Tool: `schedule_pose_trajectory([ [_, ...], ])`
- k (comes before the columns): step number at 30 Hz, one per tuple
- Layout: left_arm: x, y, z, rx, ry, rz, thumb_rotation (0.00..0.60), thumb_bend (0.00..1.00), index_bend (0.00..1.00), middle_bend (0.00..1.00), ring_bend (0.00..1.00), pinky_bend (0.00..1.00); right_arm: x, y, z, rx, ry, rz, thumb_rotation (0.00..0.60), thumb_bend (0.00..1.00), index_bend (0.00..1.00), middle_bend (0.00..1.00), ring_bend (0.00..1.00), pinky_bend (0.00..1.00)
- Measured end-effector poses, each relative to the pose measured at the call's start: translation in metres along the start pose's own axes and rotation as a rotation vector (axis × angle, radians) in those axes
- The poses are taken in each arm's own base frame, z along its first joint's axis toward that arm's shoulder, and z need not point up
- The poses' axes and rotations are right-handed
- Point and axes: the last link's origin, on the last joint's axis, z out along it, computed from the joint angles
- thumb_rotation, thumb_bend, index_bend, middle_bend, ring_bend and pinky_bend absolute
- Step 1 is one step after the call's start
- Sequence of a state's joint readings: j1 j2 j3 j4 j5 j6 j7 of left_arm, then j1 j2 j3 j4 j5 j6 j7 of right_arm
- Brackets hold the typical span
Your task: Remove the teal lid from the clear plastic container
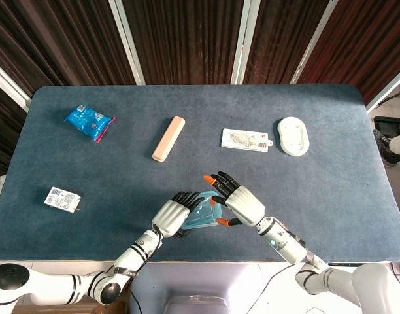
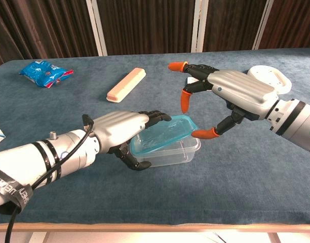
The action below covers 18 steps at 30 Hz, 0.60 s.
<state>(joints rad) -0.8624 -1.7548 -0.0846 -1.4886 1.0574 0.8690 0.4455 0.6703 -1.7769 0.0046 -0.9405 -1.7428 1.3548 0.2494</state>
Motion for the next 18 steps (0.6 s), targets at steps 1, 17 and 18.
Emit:
schedule_pose_trajectory([
  [1,-0.0001,0.0003,-0.0003,-0.001,0.0,0.0,0.6,0.29,0.0,0.4,0.4,0.49,-0.0002,-0.0003,0.0006,0.0,0.001,0.002,0.6,0.39,0.61,0.05,0.0,0.0],
  [17,0.0027,-0.0026,-0.0034,-0.008,0.021,-0.014,0.6,0.29,0.0,0.4,0.4,0.49,-0.008,-0.0001,-0.004,0.008,-0.023,-0.002,0.6,0.39,0.62,0.06,0.0,0.0],
  [18,0.0031,-0.0029,-0.0033,-0.008,0.023,-0.015,0.6,0.29,0.0,0.4,0.4,0.49,-0.0092,-0.0003,-0.0042,0.009,-0.027,-0.004,0.6,0.39,0.62,0.06,0.0,0.0],
])
